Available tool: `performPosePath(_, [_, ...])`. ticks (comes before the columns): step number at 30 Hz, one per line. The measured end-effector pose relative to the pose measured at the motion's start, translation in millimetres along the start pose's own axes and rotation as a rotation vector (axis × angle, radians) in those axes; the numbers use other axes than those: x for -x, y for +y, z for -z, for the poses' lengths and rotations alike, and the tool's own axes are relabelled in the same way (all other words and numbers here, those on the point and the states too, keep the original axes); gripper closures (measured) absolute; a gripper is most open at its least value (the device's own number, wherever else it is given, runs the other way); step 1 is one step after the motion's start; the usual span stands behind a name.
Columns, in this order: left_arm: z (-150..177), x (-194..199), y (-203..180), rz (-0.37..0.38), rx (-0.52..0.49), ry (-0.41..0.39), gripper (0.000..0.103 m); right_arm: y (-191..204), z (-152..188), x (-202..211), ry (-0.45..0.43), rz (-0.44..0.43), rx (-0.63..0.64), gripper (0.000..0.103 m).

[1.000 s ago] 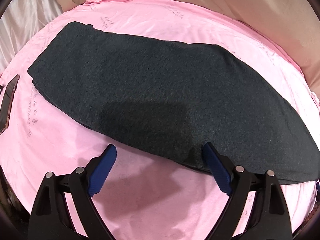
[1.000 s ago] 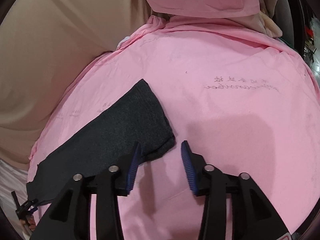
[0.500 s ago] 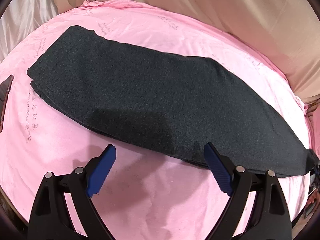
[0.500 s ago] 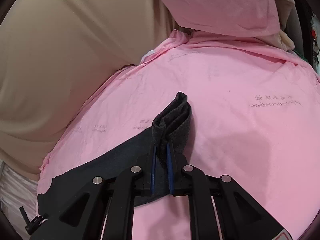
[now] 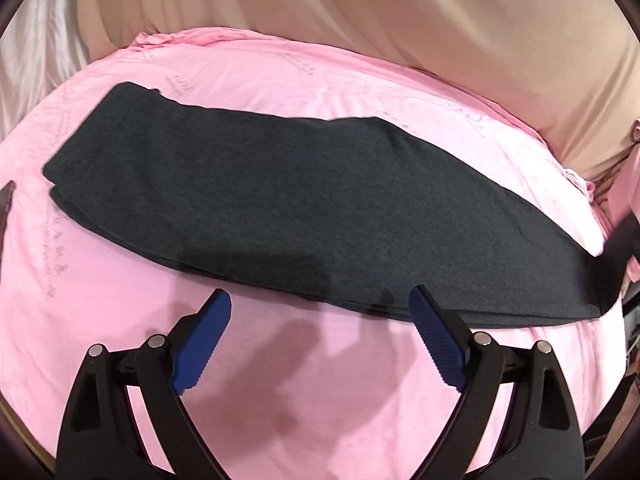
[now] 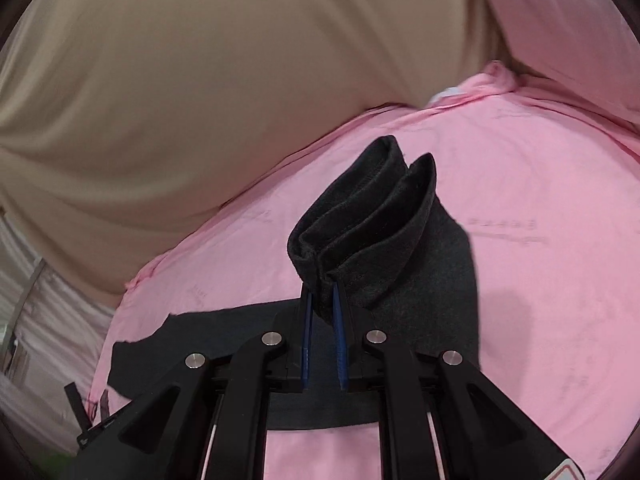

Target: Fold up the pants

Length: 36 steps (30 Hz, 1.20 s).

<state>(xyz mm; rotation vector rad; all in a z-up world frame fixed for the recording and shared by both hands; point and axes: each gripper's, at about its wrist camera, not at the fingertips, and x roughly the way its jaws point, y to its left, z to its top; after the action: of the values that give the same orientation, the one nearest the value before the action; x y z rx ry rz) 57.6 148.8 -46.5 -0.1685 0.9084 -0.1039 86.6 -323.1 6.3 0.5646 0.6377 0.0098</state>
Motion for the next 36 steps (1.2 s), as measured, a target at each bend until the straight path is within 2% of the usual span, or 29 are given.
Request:
performPosePath(5, [8.2,1.2,-1.7,-0.003,-0.007,-0.007,0.015,95.8,28.2,-79.5,0.146,-0.124,0.152,0.093])
performPosePath(9, [13.5,6.9,7.6,-0.015,-0.011,-0.022,0.014,149.4,61.0,-135.3,0.265,-0.174,0.237,0.093])
performPosePath(14, [18.7,8.4,23.9,-0.034,0.002,-0.035,0.013,184.8,95.8,-174.5,0.341,-0.179,0.296,0.093])
performPosePath(16, [19.8,6.7,30.2,-0.031,0.015,-0.032,0.013,189.5,105.8,-186.8,0.358,-0.147,0.315,0.093])
performPosePath(20, [20.5,3.0,36.7,-0.026,0.028,-0.03,0.013,177.1,123.1,-193.5,0.399,-0.129,0.31,0.092])
performPosePath(23, [20.8,-0.3,36.4,-0.018,0.031,-0.022,0.013,172.3,127.3,-190.5,0.401,-0.145,0.305,0.09])
performPosePath(25, [20.5,-0.9,34.2,-0.014,0.024,-0.02,0.013,168.2,123.5,-176.9,0.389,-0.159,0.28,0.08])
performPosePath(26, [20.6,0.0,32.7,-0.012,0.021,-0.021,0.013,164.0,121.2,-165.0,0.368,-0.16,0.278,0.078])
performPosePath(27, [20.6,1.2,31.2,-0.009,0.018,-0.023,0.013,158.2,117.9,-148.7,0.332,-0.149,0.28,0.071])
performPosePath(28, [20.6,4.4,29.7,-0.004,0.012,-0.03,0.012,143.9,111.9,-123.8,0.271,-0.117,0.274,0.063])
performPosePath(29, [20.8,6.5,28.4,-0.002,0.009,-0.035,0.011,131.6,108.3,-106.0,0.225,-0.082,0.264,0.059])
performPosePath(30, [20.6,7.8,27.6,-0.003,0.009,-0.038,0.009,109.3,103.3,-81.7,0.169,-0.023,0.245,0.057])
performPosePath(32, [19.2,9.0,25.3,-0.005,0.013,-0.043,0.009,69.5,99.8,-47.4,0.118,0.111,0.213,0.056])
performPosePath(34, [16.1,5.7,19.2,-0.001,0.021,-0.034,0.009,39.1,103.7,-26.3,0.107,0.225,0.213,0.054])
performPosePath(36, [13.3,1.5,10.8,0.012,0.026,-0.024,0.009,16.5,109.3,-19.4,0.134,0.244,0.173,0.054])
